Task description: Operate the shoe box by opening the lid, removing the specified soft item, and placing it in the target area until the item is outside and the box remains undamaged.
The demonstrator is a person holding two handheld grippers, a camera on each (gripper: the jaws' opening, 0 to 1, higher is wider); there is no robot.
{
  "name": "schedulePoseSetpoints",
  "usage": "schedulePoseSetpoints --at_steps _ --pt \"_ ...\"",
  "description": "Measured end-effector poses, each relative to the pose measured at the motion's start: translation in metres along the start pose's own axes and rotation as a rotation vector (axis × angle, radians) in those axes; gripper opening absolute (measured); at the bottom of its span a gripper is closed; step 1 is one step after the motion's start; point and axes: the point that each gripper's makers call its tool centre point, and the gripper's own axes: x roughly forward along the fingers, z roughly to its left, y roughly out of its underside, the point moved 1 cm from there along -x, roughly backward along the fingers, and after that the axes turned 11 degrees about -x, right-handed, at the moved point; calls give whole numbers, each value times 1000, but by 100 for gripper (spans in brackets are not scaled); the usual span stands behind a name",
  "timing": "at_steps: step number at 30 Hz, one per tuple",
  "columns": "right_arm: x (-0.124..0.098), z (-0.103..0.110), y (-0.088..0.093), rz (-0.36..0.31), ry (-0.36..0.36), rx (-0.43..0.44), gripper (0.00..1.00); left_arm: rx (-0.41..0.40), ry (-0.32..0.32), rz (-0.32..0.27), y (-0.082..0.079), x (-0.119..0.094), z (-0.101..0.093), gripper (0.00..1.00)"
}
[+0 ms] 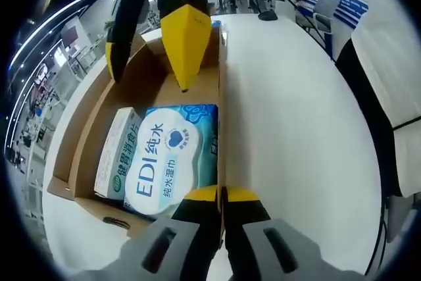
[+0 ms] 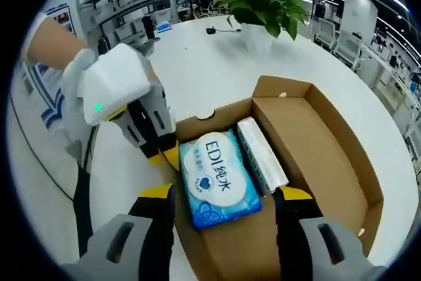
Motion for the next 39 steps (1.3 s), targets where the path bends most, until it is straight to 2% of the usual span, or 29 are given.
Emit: schedulePoseSetpoints --at_steps 7,18,22,31,34,39 --pt "16 2 -4 33 -45 -87 59 0 -3 -2 1 1 1 0" --pt "34 11 -5 53 -86 -129 55 -4 2 0 1 1 0 0" --pt "42 13 4 109 -100 -170 56 -4 2 0 2 1 0 0" --pt "49 14 3 115 -116 -144 56 -6 0 1 2 1 0 0" --pt "53 16 5 138 -127 -186 56 -5 -1 0 2 1 0 0" --pt "56 15 6 148 -133 -171 56 -3 0 0 2 1 0 0"
